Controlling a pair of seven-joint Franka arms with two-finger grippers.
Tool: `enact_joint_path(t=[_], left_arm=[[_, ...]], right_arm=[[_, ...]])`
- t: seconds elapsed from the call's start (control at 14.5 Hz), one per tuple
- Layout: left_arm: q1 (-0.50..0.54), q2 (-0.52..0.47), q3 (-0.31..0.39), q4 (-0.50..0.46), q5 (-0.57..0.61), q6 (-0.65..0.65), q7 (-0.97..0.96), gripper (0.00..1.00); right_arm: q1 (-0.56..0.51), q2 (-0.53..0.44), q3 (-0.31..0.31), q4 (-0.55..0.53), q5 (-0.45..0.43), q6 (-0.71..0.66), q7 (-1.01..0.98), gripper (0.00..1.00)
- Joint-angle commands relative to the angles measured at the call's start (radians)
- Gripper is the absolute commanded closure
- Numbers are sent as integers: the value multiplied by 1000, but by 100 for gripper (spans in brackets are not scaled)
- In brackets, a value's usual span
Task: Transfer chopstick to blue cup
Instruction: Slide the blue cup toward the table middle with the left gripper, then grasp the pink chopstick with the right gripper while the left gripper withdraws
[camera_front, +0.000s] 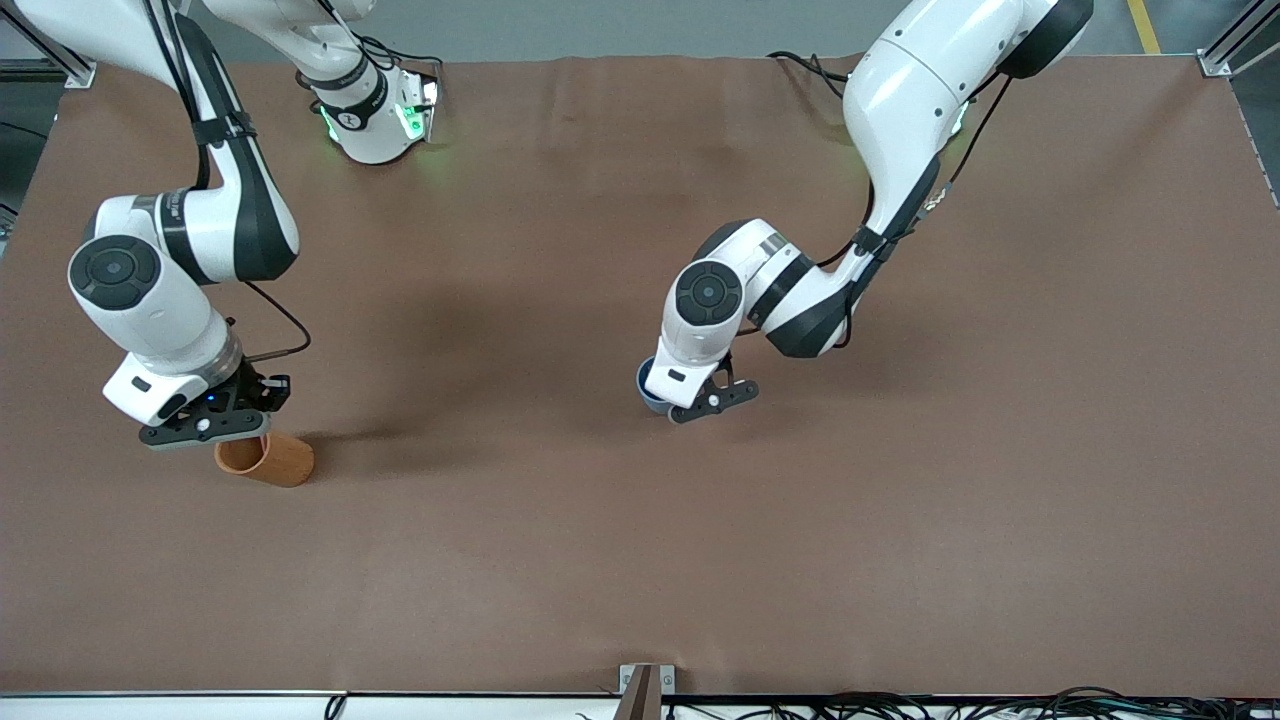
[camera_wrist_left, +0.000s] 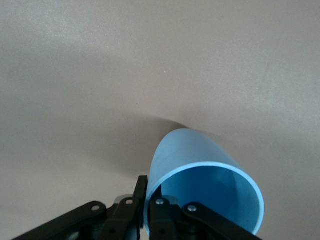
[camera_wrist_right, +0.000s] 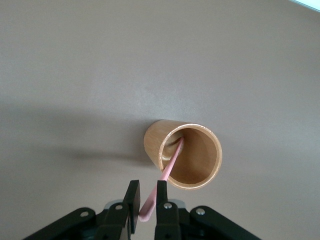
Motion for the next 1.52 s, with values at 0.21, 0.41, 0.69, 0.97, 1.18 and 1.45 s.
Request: enact_joint_path(t=[0.21,0.41,0.69,0.97,1.18,1.45], left_arm=[[17,7,-10,19,28,24,-19,0],[92,-116,-14,7,30,-83,49,0],[224,-286,-4,6,-50,-266,362,0],[258,-423,171,4,-159,-384,710,0],[281,-501,243,-7,-165,-452,927,0],[283,-624,346,-19,-168,-522,1119,0]], right_arm=[[-3,-42,6,-39,-22,-26,17,78],[-3,-49,4,-39,-22,-41,19,79],[-5,-49,4,-42,-20,-43,20,79],[-7,-49,4,-44,-20,-81,20,78],[-7,-49,4,-40,-22,-83,20,80],[-11,-42,3,-27,-20,-63,22,81]])
